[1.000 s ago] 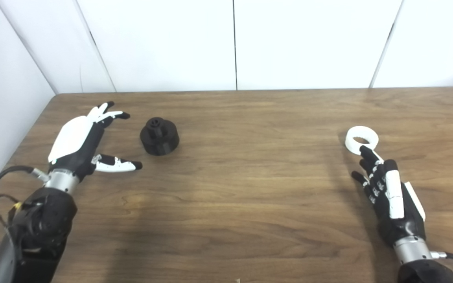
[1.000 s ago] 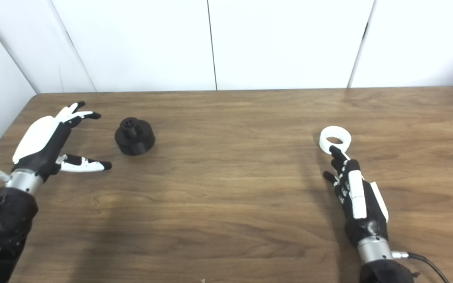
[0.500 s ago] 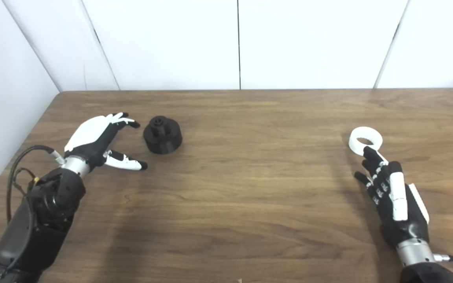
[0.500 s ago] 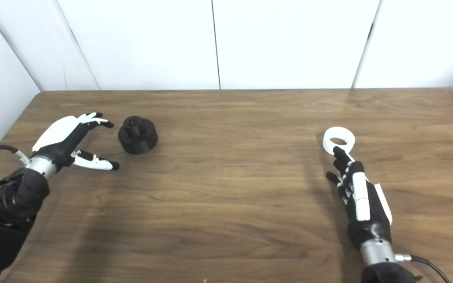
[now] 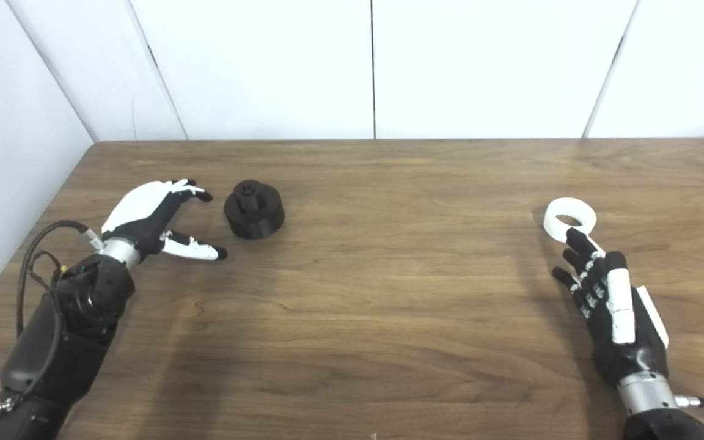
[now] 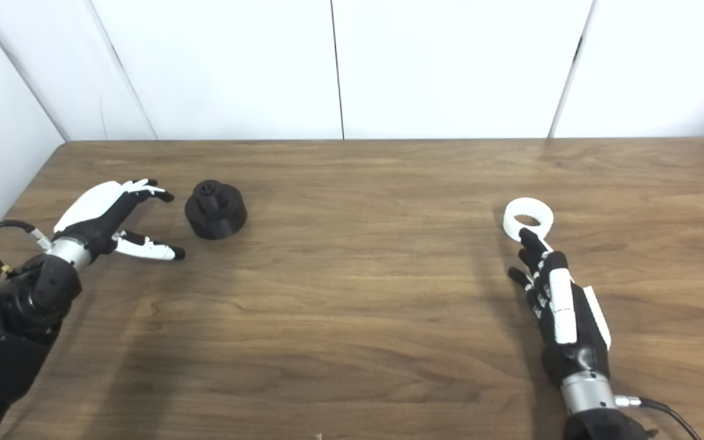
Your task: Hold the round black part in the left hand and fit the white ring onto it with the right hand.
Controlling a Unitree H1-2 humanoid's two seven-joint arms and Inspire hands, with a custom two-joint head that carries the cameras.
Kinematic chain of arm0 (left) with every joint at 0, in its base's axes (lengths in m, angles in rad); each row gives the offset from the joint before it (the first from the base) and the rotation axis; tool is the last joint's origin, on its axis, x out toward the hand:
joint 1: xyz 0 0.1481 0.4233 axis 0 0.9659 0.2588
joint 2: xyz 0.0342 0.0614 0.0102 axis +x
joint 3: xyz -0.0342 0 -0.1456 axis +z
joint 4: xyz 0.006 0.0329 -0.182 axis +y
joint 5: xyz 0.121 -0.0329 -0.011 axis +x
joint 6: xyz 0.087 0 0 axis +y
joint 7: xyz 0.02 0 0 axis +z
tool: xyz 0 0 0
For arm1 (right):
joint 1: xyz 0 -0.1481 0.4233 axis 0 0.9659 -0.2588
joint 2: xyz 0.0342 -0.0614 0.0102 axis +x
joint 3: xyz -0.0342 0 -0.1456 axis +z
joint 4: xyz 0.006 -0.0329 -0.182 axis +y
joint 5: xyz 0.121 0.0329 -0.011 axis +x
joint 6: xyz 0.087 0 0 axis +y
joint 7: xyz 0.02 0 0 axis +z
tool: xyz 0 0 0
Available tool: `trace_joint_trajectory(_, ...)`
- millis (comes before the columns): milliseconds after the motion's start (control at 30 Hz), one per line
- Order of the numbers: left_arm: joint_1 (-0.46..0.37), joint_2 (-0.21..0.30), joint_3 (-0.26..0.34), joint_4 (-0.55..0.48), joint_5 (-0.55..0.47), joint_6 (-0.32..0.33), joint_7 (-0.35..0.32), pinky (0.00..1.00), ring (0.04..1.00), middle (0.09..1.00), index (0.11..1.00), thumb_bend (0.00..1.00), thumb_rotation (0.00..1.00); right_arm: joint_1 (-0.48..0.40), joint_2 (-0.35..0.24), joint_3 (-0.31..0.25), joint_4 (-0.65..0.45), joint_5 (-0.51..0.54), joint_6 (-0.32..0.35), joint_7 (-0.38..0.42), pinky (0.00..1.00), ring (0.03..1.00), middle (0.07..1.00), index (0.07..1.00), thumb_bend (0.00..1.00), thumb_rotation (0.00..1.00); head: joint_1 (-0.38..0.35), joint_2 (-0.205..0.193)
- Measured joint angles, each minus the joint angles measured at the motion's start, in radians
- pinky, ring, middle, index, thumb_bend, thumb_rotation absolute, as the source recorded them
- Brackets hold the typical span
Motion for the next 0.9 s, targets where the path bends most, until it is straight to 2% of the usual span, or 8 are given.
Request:
trace_joint_trajectory(400, -0.023, -0.024, 0.010, 0.015, -0.038, 0.038, 0.000, 0.92, 1.000, 0.993, 0.869, 0.93, 0.29, 0.003, 0.000, -0.002, 0.004, -0.001, -0.011, 0.005, 0.91, 0.945, 0.934, 0.881, 0.58, 1.00, -0.005, -0.003)
trace_joint_trajectory(533, -0.031, -0.028, 0.006, 0.019, -0.041, 0.045, -0.001, 0.91, 1.000, 0.994, 0.869, 0.94, 0.31, 0.003, 0.000, -0.002, 0.007, -0.001, -0.016, 0.006, 0.91, 0.949, 0.935, 0.875, 0.58, 1.00, -0.006, -0.005)
trace_joint_trajectory(700, -0.049, -0.029, -0.009, 0.073, -0.040, 0.045, -0.002, 0.90, 1.000, 0.994, 0.862, 0.97, 0.35, 0.003, 0.000, -0.002, 0.009, -0.004, -0.023, 0.006, 0.89, 0.940, 0.927, 0.870, 0.58, 1.00, -0.009, -0.008)
trace_joint_trajectory(900, -0.077, -0.033, -0.027, 0.105, -0.043, 0.044, -0.009, 0.89, 1.000, 0.995, 0.850, 0.98, 0.34, 0.008, 0.000, -0.005, 0.010, -0.003, -0.031, 0.006, 0.89, 0.944, 0.934, 0.870, 0.59, 1.00, -0.014, -0.006)
